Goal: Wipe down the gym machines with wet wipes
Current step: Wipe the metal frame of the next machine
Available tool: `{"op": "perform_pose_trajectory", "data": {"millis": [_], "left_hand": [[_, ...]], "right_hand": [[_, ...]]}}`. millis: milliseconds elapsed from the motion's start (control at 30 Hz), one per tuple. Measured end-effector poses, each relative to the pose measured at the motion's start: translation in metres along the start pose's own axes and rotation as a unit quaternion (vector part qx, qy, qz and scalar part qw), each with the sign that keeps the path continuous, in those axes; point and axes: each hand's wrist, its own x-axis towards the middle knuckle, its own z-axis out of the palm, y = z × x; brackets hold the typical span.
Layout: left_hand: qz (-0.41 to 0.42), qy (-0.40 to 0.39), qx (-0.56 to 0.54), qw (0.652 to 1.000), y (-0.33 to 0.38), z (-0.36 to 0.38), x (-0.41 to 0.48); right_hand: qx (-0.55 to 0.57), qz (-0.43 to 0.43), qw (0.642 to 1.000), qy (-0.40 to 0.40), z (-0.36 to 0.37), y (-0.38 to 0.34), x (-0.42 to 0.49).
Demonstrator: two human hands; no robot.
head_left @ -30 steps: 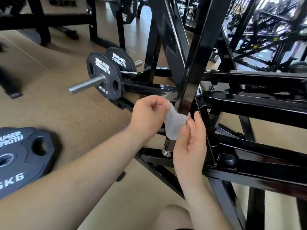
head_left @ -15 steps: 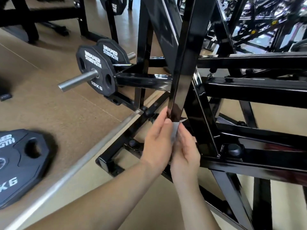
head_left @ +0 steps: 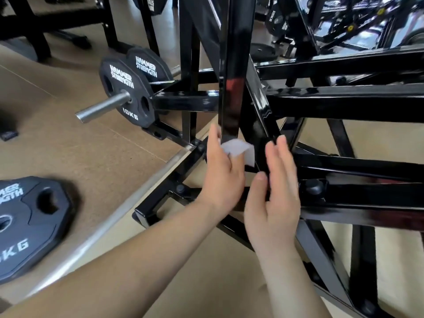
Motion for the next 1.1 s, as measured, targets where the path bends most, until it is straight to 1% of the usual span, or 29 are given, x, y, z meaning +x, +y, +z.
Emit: {"op": "perform_pose_trajectory", "data": {"millis": [33, 100, 167, 233, 267, 333, 400, 467, 533, 600, 667, 733, 800, 833, 900, 933, 967, 1000, 1067, 1100], "left_hand": [[0.014, 0.006, -0.009, 1.0, 0.007, 0.0, 0.007], [0.014, -0.004, 0.01, 1.0, 0.008, -0.001, 0.011], [-0.028, -0.023, 0.017, 0.999, -0.012, -0.004, 0.004], [-0.097, -0.064, 0.016, 0.993, -0.034, -0.005, -0.011], [-0.123, -0.082, 0.016, 0.989, -0.044, -0.005, -0.016], [-0.144, -0.081, 0.005, 0.986, -0.054, -0.004, -0.014], [-0.124, -0.06, 0.001, 0.99, -0.043, -0.002, -0.004], [-0.074, -0.038, 0.009, 0.997, -0.015, -0.005, 0.008], [-0.035, -0.022, -0.001, 0.999, 0.008, -0.009, 0.019], [-0.011, -0.024, -0.008, 1.0, 0.012, -0.012, 0.022], [-0.017, -0.042, 0.003, 0.999, -0.003, -0.013, 0.013], [-0.063, -0.074, 0.025, 0.995, -0.028, -0.013, -0.001], [-0.104, -0.107, 0.102, 0.983, -0.045, -0.019, -0.011], [-0.105, -0.11, 0.157, 0.976, -0.05, -0.025, -0.015], [-0.075, -0.101, 0.24, 0.963, -0.049, -0.041, -0.018], [-0.056, -0.11, 0.264, 0.957, -0.043, -0.052, -0.017], [-0.04, -0.12, 0.284, 0.95, -0.034, -0.064, -0.016], [-0.041, -0.133, 0.307, 0.942, -0.025, -0.078, -0.014], [-0.076, -0.144, 0.364, 0.917, -0.01, -0.104, -0.006], [-0.107, -0.142, 0.389, 0.904, -0.006, -0.117, 0.0]], "right_hand": [[0.027, 0.008, 0.999, 0.019, -0.002, 0.003, 0.001], [0.032, 0.007, 0.999, 0.038, -0.004, 0.004, 0.001], [0.012, -0.028, 0.998, 0.049, -0.003, -0.001, -0.001], [-0.018, -0.061, 0.996, 0.059, 0.0, -0.008, -0.006], [-0.028, -0.061, 0.996, 0.055, 0.001, -0.009, -0.007], [-0.032, -0.035, 0.998, 0.047, 0.002, -0.005, -0.007], [-0.005, 0.001, 1.0, 0.028, 0.0, 0.003, -0.008], [0.032, 0.043, 0.999, -0.003, -0.002, 0.007, -0.009], [0.06, 0.083, 0.995, -0.015, 0.0, 0.008, -0.008], [0.082, 0.119, 0.989, -0.016, 0.003, 0.008, -0.006], [0.098, 0.154, 0.983, -0.022, 0.005, 0.008, -0.005], [0.098, 0.185, 0.977, -0.035, 0.006, 0.007, -0.004], [0.077, 0.209, 0.973, -0.054, 0.008, 0.008, -0.006], [0.067, 0.219, 0.971, -0.064, 0.011, 0.009, -0.007], [0.051, 0.234, 0.967, -0.082, 0.015, 0.008, -0.006], [0.037, 0.246, 0.963, -0.104, 0.017, 0.007, -0.004], [0.014, 0.259, 0.955, -0.146, 0.018, 0.006, -0.004], [-0.011, 0.273, 0.94, -0.204, 0.021, 0.005, -0.004], [-0.047, 0.284, 0.902, -0.323, 0.029, 0.003, -0.009], [-0.053, 0.283, 0.884, -0.368, 0.035, 0.001, -0.014]]}}
